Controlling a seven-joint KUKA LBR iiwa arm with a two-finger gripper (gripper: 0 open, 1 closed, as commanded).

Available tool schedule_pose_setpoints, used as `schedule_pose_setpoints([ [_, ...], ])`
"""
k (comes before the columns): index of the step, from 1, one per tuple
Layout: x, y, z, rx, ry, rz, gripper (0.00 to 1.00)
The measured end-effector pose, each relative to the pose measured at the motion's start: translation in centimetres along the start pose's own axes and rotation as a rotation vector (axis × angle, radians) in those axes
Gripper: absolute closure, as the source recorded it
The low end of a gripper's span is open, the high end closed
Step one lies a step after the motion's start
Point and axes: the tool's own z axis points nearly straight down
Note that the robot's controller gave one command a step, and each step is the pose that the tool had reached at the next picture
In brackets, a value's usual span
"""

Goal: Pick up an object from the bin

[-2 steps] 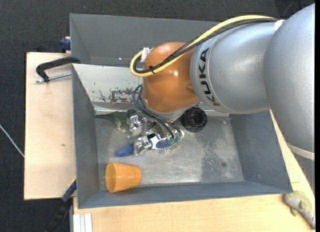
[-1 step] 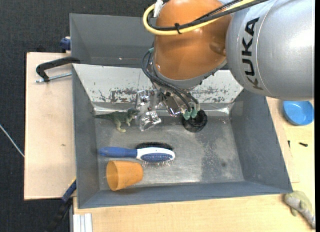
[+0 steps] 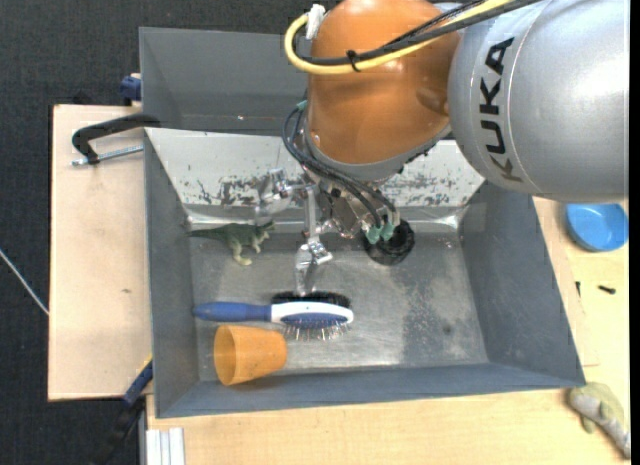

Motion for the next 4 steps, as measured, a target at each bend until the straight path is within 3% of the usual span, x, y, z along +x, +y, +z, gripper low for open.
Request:
schedule_pose_setpoints([
  [1,4.1,-3.7,14.4,0.0,0.014,-0.027,0.0],
  [2,0.2,-7.4,20.3,0.0,0.004,-0.325,0.0],
  [3,0.1,-7.2,20.1,-0.001,0.001,-0.325,1.0],
  [4,-0.9,-6.0,4.4,0.003,-0.007,-0.411,1.0],
])
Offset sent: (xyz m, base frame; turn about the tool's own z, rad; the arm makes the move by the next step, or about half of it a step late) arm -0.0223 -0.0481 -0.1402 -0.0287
